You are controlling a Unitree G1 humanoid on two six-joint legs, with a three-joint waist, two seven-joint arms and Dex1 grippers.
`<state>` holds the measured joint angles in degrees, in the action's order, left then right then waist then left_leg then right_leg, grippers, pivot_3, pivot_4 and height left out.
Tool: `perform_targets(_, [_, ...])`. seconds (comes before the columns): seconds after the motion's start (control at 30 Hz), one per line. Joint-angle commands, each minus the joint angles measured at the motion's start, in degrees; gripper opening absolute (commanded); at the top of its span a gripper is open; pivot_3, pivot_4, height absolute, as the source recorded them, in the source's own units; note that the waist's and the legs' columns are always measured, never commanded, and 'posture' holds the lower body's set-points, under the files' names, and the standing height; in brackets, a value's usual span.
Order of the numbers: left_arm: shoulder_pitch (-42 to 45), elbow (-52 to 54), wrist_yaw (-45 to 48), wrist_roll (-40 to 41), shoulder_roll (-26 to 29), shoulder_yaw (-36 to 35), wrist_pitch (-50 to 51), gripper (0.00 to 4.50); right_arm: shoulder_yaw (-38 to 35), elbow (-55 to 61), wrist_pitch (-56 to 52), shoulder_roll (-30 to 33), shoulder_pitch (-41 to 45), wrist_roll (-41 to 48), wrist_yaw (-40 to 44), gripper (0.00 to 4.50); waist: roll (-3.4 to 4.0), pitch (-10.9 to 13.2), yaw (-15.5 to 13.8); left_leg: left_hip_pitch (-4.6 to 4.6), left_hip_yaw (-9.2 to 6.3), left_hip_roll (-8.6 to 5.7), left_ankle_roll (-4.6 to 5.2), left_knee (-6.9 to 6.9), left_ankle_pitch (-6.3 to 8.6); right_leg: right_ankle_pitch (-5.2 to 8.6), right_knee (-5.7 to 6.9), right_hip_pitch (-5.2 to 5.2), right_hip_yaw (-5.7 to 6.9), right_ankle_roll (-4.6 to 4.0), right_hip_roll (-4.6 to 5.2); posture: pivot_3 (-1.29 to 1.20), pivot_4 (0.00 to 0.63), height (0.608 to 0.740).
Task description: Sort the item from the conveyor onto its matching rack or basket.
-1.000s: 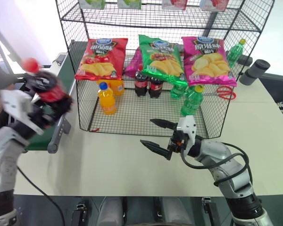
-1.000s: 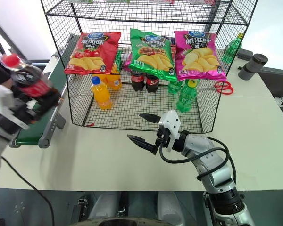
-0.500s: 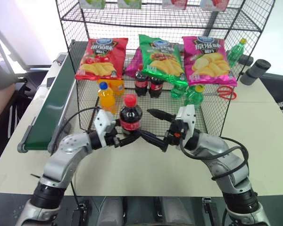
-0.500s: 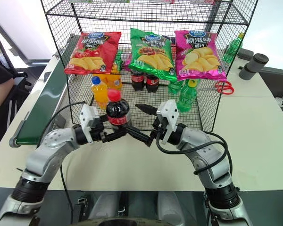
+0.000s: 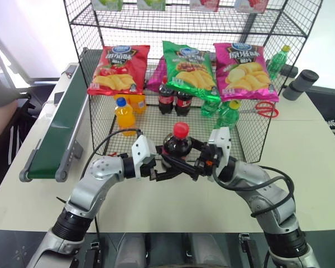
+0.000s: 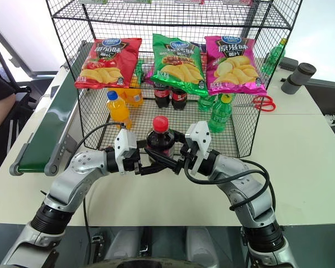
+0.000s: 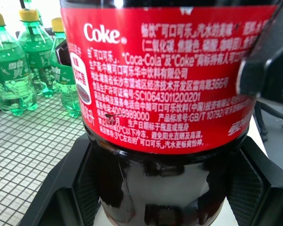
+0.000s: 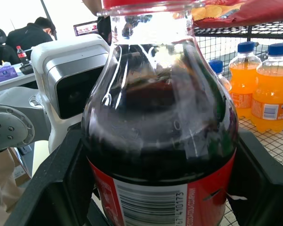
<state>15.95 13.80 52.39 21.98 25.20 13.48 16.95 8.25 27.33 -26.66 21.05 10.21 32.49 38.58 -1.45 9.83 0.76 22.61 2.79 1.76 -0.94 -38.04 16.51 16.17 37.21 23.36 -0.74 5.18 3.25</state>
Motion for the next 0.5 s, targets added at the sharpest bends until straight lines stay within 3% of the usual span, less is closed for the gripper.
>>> perform_targets(0.03, [0.80, 1.82, 0.07, 2.29, -0.32, -2.02, 1.07, 2.96, -0.33, 1.58, 1.18, -0.74, 0.30, 0.09, -0.31, 3.04, 0.00, 0.00, 0.00, 0.00, 0.00, 0.00, 0.00, 0.00, 0.00, 0.00, 0.00, 0.00, 0.00, 0.00, 0.00, 0.00, 0.150, 0.740])
perform_targets(0.13, [-0.90, 0.63, -1.74, -0.01, 0.74, -3.99, -0.93, 4.47, -1.43, -0.91, 4.02, -2.24, 1.30, -2.43, -2.33, 3.04, 0.00, 0.00, 0.06, 0.00, 0.00, 0.02, 0.00, -0.01, 0.00, 0.00, 0.01, 0.00, 0.00, 0.00, -0.02, 0.00, 0.150, 0.740])
perform_targets(0.5, [-11.70, -4.47, -10.42, -2.90, 0.80, -16.05, -10.28, 4.47, -2.98, -23.08, 21.22, -10.07, 6.91, -17.43, -12.63, 3.04, 0.01, 0.00, 0.04, -0.06, 0.02, 0.05, 0.00, -0.01, 0.00, 0.00, 0.07, 0.01, -0.03, 0.00, 0.02, 0.00, 0.150, 0.740])
